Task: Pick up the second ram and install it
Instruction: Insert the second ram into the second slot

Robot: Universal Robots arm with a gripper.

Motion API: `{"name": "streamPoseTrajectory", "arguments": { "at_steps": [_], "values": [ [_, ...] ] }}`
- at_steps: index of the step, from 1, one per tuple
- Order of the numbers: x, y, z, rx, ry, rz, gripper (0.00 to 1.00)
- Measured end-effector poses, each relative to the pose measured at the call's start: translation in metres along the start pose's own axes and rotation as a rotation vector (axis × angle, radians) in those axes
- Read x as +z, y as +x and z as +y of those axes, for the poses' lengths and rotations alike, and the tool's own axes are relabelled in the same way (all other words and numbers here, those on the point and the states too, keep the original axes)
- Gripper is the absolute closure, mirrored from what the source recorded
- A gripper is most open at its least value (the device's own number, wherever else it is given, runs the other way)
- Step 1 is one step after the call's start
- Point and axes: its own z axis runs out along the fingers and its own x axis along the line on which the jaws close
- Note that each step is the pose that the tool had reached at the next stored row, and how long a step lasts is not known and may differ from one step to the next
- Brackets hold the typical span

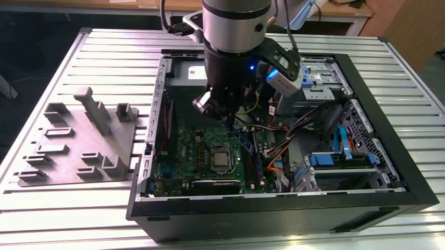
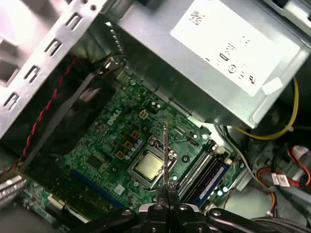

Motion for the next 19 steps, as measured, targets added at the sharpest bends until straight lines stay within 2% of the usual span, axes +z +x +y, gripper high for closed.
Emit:
{"name": "streamPoseTrajectory", "arguments": {
  "at_steps": [19],
  "values": [
    [0.0019,0.0001,0.0000,0.310,0.0114,-0.0001,0.89]
  ]
}}
